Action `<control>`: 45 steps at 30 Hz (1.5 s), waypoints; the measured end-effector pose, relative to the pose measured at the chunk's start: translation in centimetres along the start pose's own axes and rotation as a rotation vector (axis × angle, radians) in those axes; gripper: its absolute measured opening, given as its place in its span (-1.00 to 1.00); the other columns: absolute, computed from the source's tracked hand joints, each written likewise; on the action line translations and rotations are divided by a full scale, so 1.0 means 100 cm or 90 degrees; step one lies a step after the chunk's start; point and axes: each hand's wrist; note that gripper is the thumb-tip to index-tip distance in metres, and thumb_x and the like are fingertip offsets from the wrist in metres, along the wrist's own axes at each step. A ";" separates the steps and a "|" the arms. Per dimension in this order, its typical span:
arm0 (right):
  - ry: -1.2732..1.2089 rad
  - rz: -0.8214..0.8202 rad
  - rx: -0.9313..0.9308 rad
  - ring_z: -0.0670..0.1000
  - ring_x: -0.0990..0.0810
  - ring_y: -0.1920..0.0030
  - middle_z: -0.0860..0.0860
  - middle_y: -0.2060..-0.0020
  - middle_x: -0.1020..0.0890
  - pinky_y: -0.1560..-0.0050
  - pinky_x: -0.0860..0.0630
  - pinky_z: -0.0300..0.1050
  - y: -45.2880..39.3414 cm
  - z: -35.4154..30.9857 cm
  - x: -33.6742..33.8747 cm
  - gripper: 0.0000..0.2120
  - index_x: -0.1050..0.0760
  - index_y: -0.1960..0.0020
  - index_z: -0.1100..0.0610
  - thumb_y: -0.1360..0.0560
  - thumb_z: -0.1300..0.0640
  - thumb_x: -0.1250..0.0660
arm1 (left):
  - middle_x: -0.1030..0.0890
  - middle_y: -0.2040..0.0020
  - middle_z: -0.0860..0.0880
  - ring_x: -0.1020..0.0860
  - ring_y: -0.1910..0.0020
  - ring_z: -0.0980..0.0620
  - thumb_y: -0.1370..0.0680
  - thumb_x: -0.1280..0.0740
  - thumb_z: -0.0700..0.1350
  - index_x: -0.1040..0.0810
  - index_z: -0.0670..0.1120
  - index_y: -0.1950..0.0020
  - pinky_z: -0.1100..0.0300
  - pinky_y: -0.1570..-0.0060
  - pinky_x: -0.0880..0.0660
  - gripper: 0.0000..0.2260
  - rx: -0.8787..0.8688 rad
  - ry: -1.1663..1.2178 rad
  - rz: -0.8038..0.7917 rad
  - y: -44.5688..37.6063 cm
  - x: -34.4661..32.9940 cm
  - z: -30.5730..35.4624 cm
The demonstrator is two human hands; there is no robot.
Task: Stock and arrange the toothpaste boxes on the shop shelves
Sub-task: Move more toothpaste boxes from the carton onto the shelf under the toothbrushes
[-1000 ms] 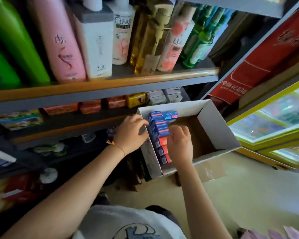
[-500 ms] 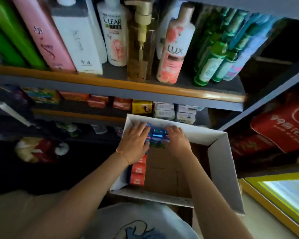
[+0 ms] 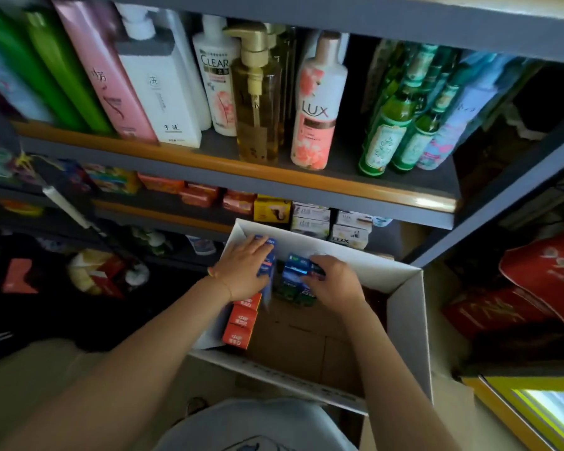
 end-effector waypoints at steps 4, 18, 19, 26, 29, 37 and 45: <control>-0.192 -0.021 -0.006 0.00 -0.62 -0.14 -0.02 -0.11 -0.64 -0.12 -0.54 -0.12 0.022 -0.011 0.059 -0.61 -0.59 -0.23 0.11 -0.45 0.00 -0.50 | -0.25 -0.55 0.05 -0.21 -0.53 0.05 -0.45 -0.47 0.19 -0.18 0.05 -0.58 0.00 -0.47 -0.26 -0.21 -0.049 0.262 -0.008 0.012 0.028 0.019; -0.709 -0.090 -0.093 -0.02 -0.36 0.48 0.21 0.27 -0.54 0.58 -0.13 -0.26 0.068 -0.075 0.064 -0.69 -0.55 0.06 0.24 -0.40 -0.01 -0.45 | -0.71 0.01 -0.15 -0.71 0.11 -0.08 -0.07 -0.72 -0.06 -0.75 -0.07 0.00 0.09 0.18 -0.63 -0.48 -0.025 1.126 -0.302 0.109 0.029 0.034; -0.713 -0.093 -0.113 -0.02 -0.41 0.47 0.23 0.20 -0.56 0.60 -0.16 -0.27 0.072 -0.085 0.061 -0.67 -0.54 0.01 0.25 -0.44 0.00 -0.46 | -0.71 0.00 -0.15 -0.70 0.11 -0.09 -0.20 -0.66 -0.12 -0.71 -0.09 -0.07 0.08 0.17 -0.63 -0.54 -0.017 1.130 -0.289 0.118 0.026 0.031; -0.742 -0.100 -0.131 -0.12 -0.54 0.53 0.02 0.38 -0.65 0.63 -0.30 -0.33 0.088 -0.198 0.011 -0.83 -0.51 0.02 0.19 -0.59 0.07 -0.31 | -0.70 0.11 -0.21 -0.69 0.25 -0.11 -0.38 -0.45 -0.20 -0.64 -0.17 -0.04 0.07 0.23 -0.65 -0.75 0.065 1.190 -0.133 0.201 0.024 -0.052; -0.822 -0.098 -0.160 -0.09 -0.57 0.50 0.02 0.39 -0.62 0.61 -0.39 -0.29 0.096 -0.270 -0.028 -0.84 -0.48 0.10 0.14 -0.57 0.06 -0.33 | -0.70 0.12 -0.23 -0.69 0.27 -0.14 -0.42 -0.34 -0.06 -0.68 -0.18 0.01 0.11 0.34 -0.62 -0.73 0.073 1.285 -0.032 0.255 0.021 -0.116; -0.982 -0.161 -0.217 0.02 -0.64 0.22 0.12 0.03 -0.68 0.44 -0.56 -0.21 0.114 -0.454 -0.167 -0.79 -0.53 -0.06 0.14 -0.49 0.05 -0.39 | -0.61 -0.23 -0.25 -0.66 -0.05 -0.19 -0.63 0.03 0.28 -0.60 -0.12 -0.30 0.05 0.16 -0.63 -0.37 0.052 1.420 0.194 0.395 0.002 -0.288; -0.916 -0.304 -0.269 0.05 -0.58 0.36 0.18 0.13 -0.66 0.50 -0.46 -0.22 0.101 -0.579 -0.252 -0.85 -0.51 -0.10 0.20 -0.63 0.15 -0.24 | -0.64 -0.22 -0.15 -0.62 -0.11 -0.11 -0.44 -0.20 0.33 -0.54 -0.08 -0.34 -0.01 -0.07 -0.56 -0.36 0.054 1.533 0.526 0.443 0.025 -0.404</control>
Point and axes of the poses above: each hand's wrist, its own y-axis away from the middle knuckle, its own x-axis out of the back of the hand, z = x × y
